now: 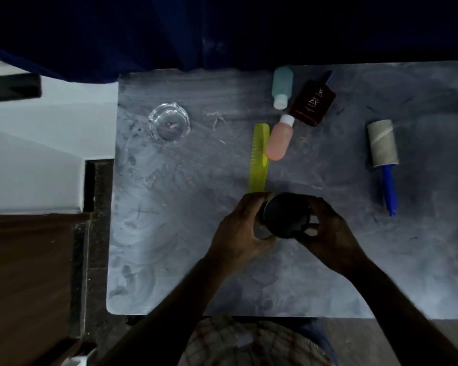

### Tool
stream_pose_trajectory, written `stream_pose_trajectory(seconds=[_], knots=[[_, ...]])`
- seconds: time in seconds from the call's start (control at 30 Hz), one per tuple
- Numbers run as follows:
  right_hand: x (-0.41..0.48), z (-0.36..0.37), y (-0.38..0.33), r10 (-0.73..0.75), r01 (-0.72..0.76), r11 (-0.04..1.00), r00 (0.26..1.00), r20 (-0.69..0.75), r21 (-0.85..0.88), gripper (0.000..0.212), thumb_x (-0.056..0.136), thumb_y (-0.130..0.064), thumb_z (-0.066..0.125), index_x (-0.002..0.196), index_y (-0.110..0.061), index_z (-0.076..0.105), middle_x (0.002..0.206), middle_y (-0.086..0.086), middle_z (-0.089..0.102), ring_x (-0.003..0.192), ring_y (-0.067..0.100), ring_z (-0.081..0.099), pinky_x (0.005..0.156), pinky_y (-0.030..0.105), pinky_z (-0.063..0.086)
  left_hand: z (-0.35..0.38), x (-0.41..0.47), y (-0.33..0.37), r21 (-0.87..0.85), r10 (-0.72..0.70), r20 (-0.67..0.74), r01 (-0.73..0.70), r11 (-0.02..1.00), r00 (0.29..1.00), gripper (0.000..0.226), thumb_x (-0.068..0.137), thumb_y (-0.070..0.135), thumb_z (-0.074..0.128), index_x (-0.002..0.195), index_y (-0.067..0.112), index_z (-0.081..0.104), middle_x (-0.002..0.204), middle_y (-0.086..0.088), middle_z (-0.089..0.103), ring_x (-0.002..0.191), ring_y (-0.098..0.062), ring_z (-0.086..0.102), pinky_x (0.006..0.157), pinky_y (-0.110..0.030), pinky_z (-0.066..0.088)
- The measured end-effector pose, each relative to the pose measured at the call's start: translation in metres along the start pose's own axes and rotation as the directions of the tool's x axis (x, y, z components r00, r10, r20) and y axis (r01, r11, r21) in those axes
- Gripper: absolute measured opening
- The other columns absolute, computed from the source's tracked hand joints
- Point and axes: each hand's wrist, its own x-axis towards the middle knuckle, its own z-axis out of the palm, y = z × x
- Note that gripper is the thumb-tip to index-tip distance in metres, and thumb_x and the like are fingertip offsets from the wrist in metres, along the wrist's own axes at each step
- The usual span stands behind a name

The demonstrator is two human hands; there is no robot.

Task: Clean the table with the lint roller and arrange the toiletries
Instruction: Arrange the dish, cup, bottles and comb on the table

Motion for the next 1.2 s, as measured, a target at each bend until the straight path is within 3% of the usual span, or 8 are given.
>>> stream_pose_trajectory(seconds=[0.13,0.27,0.4,0.57,0.67,0.87,1.03,1.2], knots=[[-0.001,-0.005,-0.033,-0.064,0.064,0.998,0.998,0.007,0.024,0.076,0.073,-0.006,0.086,0.137,-0.027,0.051,0.128,-0.012,0.053,0.104,-0.006,0.059,0.079,0.002,0.051,-0.019,-0.007,0.004,-0.025,-0.028,-0.078,0.026,0.999,0.997,0.085,0.077,0.039,0.091,0.151,0.034,0.051,0.148,0.014,0.055,0.126,-0.004,0.062,0.093,-0.031,0.062],[0.017,0.001,-0.070,-0.118,0.107,0.975,0.992,0.045,0.194,0.070,0.076,0.000,0.082,0.131,-0.033,0.054,0.128,-0.009,0.059,0.112,-0.001,0.062,0.083,0.017,0.058,-0.053,-0.018,0.005,-0.096,-0.102,-0.231,0.081,0.992,0.968,0.082,0.070,0.040,0.097,0.142,0.035,0.057,0.133,0.017,0.062,0.103,0.006,0.064,0.073,-0.012,0.054],[0.051,0.031,-0.104,-0.158,0.123,0.941,0.983,0.089,0.316,0.066,0.077,0.007,0.076,0.132,-0.024,0.056,0.131,-0.008,0.059,0.118,0.009,0.062,0.089,0.029,0.061,-0.088,-0.023,-0.007,-0.155,-0.185,-0.404,0.132,0.979,0.896,0.084,0.065,0.044,0.097,0.136,0.053,0.053,0.121,0.015,0.065,0.094,0.004,0.066,0.062,-0.016,0.056],[0.099,0.082,-0.131,-0.224,0.181,0.955,0.960,0.169,0.236,0.079,0.070,-0.010,0.079,0.140,-0.024,0.047,0.139,-0.004,0.053,0.125,0.014,0.059,0.096,0.039,0.058,-0.110,-0.019,-0.043,-0.199,-0.292,-0.555,0.217,0.956,0.778,0.082,0.065,0.034,0.102,0.137,0.027,0.064,0.114,0.016,0.065,0.088,-0.001,0.069,0.059,-0.026,0.062],[0.114,0.103,-0.142,-0.234,0.194,0.962,0.950,0.207,0.193,0.086,0.070,-0.011,0.080,0.146,-0.025,0.042,0.141,0.000,0.050,0.125,0.017,0.059,0.100,0.039,0.056,-0.116,-0.016,-0.060,-0.227,-0.317,-0.595,0.223,0.948,0.739,0.082,0.064,0.043,0.099,0.137,0.023,0.065,0.123,0.007,0.069,0.085,-0.003,0.071,0.062,-0.023,0.062],[0.129,0.125,-0.147,-0.215,0.187,0.973,0.947,0.240,0.132,0.085,0.072,-0.016,0.075,0.148,-0.029,0.037,0.142,0.003,0.048,0.129,0.022,0.055,0.103,0.044,0.053,-0.113,-0.010,-0.080,-0.265,-0.385,-0.611,0.280,0.923,0.692,0.080,0.066,0.030,0.102,0.137,0.019,0.066,0.126,0.004,0.071,0.082,0.001,0.069,0.070,-0.003,0.049],[0.133,0.137,-0.155,-0.207,0.181,0.976,0.945,0.254,0.124,0.082,0.071,-0.016,0.075,0.144,-0.030,0.041,0.136,0.004,0.052,0.123,0.024,0.059,0.101,0.046,0.054,-0.108,-0.015,-0.090,-0.262,-0.393,-0.648,0.293,0.919,0.653,0.080,0.066,0.023,0.103,0.136,0.011,0.065,0.129,-0.005,0.070,0.089,-0.016,0.072,0.068,-0.001,0.048],[0.136,0.137,-0.157,-0.209,0.189,0.977,0.948,0.241,0.103,0.079,0.073,-0.011,0.074,0.145,-0.024,0.045,0.135,0.004,0.056,0.127,0.022,0.057,0.106,0.044,0.050,-0.105,-0.016,-0.089,-0.292,-0.421,-0.655,0.303,0.907,0.628,0.080,0.066,0.029,0.102,0.134,0.018,0.063,0.128,0.001,0.069,0.088,-0.006,0.070,0.070,-0.005,0.050]])
